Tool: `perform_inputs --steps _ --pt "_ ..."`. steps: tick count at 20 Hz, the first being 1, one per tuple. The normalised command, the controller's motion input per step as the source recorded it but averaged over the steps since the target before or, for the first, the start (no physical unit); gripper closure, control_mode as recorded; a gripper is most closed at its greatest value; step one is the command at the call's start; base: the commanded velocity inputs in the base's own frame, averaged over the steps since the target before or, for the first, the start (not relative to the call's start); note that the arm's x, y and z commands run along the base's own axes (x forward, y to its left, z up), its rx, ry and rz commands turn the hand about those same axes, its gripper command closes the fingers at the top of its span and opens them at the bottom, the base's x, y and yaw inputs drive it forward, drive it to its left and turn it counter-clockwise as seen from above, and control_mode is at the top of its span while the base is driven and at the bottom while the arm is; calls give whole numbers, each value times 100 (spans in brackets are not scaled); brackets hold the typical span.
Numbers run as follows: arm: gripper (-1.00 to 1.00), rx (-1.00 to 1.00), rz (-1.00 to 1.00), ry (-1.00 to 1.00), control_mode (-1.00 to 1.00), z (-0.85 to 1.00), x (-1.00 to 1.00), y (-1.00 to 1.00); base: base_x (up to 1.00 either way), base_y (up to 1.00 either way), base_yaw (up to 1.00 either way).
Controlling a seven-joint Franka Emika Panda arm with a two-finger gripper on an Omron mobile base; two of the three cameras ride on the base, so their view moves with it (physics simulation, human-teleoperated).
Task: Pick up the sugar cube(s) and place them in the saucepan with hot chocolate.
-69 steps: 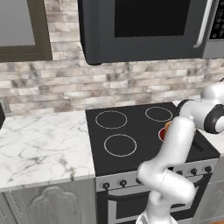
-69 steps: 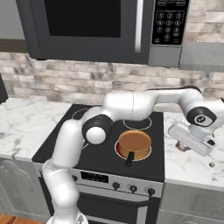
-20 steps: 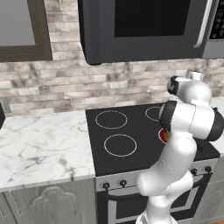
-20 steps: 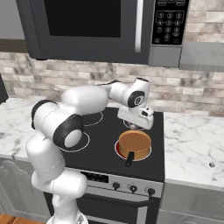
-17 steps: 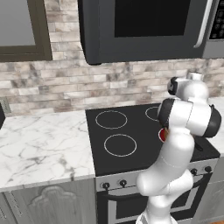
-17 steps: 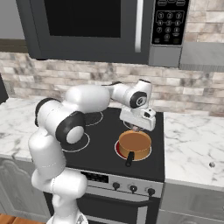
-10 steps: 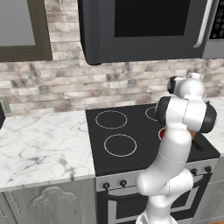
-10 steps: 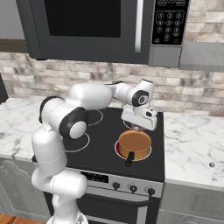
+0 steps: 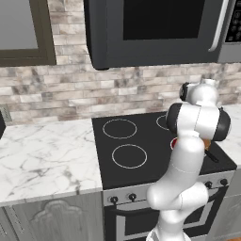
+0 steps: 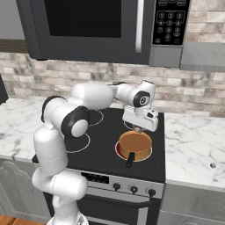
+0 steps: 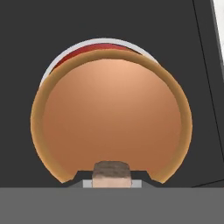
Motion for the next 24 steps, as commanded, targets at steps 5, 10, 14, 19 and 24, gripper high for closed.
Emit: perform_inputs --steps 5,10,14,19,24 --pt "100 0 0 0 -100 0 7 0 0 0 0" --pt "100 0 0 0 -100 0 16 0 0 0 0" --pt "100 0 0 0 -100 -1 20 0 0 0 0" --pt "100 0 0 0 -100 -20 13 -16 0 0 0" --pt "100 1 0 -1 -100 -34 2 -31 0 0 0"
